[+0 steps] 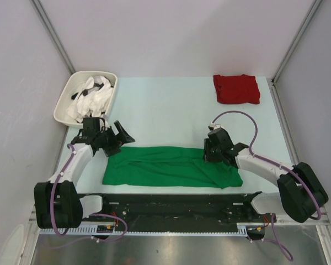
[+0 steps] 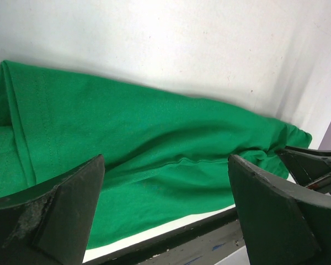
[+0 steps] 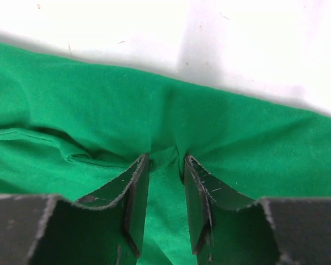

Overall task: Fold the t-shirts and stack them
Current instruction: Fold the tshirt

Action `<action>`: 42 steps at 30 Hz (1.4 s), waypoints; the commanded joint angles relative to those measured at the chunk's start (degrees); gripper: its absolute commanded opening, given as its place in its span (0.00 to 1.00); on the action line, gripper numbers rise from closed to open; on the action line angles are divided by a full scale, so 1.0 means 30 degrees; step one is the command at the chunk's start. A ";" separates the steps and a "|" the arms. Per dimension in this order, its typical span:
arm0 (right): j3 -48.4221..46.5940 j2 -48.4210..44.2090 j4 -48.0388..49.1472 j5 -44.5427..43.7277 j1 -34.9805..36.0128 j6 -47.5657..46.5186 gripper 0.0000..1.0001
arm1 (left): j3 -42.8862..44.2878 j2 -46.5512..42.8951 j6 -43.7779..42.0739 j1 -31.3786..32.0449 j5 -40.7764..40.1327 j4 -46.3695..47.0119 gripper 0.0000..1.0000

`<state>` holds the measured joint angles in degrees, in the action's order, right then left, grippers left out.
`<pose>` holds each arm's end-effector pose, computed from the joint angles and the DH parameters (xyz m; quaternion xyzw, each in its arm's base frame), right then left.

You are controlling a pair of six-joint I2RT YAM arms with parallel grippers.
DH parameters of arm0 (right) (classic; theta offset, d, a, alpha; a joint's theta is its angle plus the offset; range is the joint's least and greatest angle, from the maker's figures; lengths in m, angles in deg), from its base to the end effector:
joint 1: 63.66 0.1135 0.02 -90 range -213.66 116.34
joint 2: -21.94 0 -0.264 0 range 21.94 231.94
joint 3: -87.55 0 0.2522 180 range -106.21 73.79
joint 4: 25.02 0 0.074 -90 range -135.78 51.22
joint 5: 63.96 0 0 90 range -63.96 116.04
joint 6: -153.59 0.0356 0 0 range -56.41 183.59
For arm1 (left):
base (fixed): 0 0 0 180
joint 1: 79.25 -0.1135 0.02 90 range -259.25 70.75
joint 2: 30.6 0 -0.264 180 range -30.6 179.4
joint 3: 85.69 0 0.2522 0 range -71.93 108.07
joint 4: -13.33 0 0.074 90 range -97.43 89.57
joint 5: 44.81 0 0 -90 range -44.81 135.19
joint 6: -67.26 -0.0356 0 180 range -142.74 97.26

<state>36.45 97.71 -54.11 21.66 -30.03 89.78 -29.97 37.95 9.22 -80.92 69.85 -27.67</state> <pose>0.2088 0.1356 0.1758 -0.0498 0.9485 0.1235 0.2875 0.2325 -0.0081 0.2174 -0.2052 0.9081 -0.2752 0.2397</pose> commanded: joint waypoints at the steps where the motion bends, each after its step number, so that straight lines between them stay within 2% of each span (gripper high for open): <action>1: -0.0004 -0.1407 -0.0747 -0.0765 0.0362 -0.0089 0.38 | -0.0069 -0.0322 -0.0050 -0.0087 0.0480 0.0380 0.97; 3: -0.0004 -0.1759 -0.1127 -0.0999 0.0422 -0.0148 0.45 | -0.0098 -0.0380 0.0009 -0.0087 0.0567 0.0409 0.97; 6: -0.0004 -0.1586 -0.1363 -0.1146 0.0510 -0.0177 0.49 | -0.0098 -0.0556 0.0096 -0.0087 0.0597 0.0410 0.97; 17: -0.0033 0.0115 -0.0046 -0.0942 0.0979 0.0145 0.46 | -0.0274 -0.0732 -0.0108 -0.0087 0.0509 0.0234 0.97; 20: -0.0004 0.0145 -0.0045 -0.1000 0.1008 0.0174 0.41 | -0.0303 -0.0645 -0.0138 -0.0116 0.0509 0.0234 0.97; 23: -0.0004 -0.0030 -0.0191 -0.1058 0.0979 0.0174 0.30 | -0.0391 -0.0644 -0.0080 -0.0087 0.0508 0.0351 0.97; 24: -0.0004 -0.0089 -0.0250 -0.1030 0.1008 0.0174 0.20 | -0.0420 -0.0673 -0.0079 -0.0087 0.0538 0.0380 0.97; 26: -0.0004 -0.0322 -0.0454 -0.1117 0.1037 0.0174 0.10 | -0.0478 -0.0645 -0.0079 -0.0087 0.0538 0.0380 0.97; 27: -0.0004 -0.0469 -0.0572 -0.1146 0.1095 0.0203 0.00 | -0.0450 -0.0644 -0.0050 -0.0087 0.0596 0.0380 0.97; 34: -0.0004 -0.2781 -0.2240 -0.2227 0.2820 0.0993 0.00 | -0.0508 -0.0996 -0.0021 -0.0087 0.0684 0.0322 0.97; 42: -0.0033 -0.4191 -0.4790 -0.4280 0.8089 0.3219 0.00 | -0.0742 -0.1435 0.0184 -0.0087 0.0802 0.0439 0.97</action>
<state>36.51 85.97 -63.42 13.46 -11.10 95.07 -31.46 35.26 9.31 -80.92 70.09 -27.65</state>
